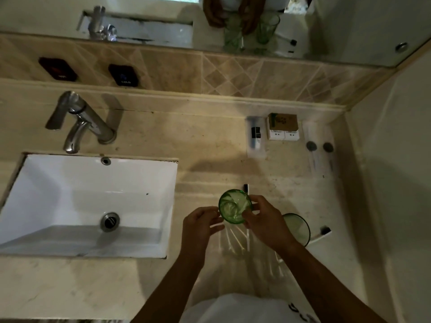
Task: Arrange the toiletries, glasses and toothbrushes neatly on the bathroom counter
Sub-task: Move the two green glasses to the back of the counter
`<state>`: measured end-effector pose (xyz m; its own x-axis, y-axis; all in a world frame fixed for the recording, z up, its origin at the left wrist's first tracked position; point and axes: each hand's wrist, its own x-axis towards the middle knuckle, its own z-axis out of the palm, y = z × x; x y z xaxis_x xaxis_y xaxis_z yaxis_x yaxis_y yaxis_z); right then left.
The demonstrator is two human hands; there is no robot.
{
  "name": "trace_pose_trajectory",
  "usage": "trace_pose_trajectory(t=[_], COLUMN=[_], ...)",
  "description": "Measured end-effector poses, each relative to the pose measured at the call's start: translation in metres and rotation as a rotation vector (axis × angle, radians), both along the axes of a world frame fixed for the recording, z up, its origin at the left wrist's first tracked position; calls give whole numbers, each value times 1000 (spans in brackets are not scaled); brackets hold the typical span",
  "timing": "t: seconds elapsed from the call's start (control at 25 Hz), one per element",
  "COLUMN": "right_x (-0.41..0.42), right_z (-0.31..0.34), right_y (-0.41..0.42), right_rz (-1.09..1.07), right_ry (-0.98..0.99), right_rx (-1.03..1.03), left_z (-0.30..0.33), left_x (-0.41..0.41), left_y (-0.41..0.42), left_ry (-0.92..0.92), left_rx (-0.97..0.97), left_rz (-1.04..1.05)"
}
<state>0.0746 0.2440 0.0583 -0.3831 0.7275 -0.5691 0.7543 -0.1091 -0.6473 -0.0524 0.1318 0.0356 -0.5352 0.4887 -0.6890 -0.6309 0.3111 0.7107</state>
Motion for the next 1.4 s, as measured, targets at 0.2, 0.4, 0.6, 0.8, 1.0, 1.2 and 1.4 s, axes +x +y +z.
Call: trace_pose_trajectory(t=[0.2,0.4,0.6,0.8,1.0,1.2,1.4], right_x=[-27,-55,-80,-103,-119,-127,-129], right_z=[-8,-14,-20,-23,-32,-40,-40], right_y=[14,46,92,130,161,181,191], right_rz=[-266,-408,-436,-470,-526,-538,-533], right_ry=[195,285,409,543,627,649,664], right_rx=[-79,-109,-124,-170,-244,-250,-269], left_z=[3,2,0,-7,-9,-12,-14], left_x=[-29,-56,-76,-96,-115,-125,-127], left_y=[25,61,101,138,172,191,199], left_ry=[-20,-45,-19,-26,-87,-92,-115], left_rx=[82,138,197,246,303,339,369], left_rz=[62,58,61,88,124,106,111])
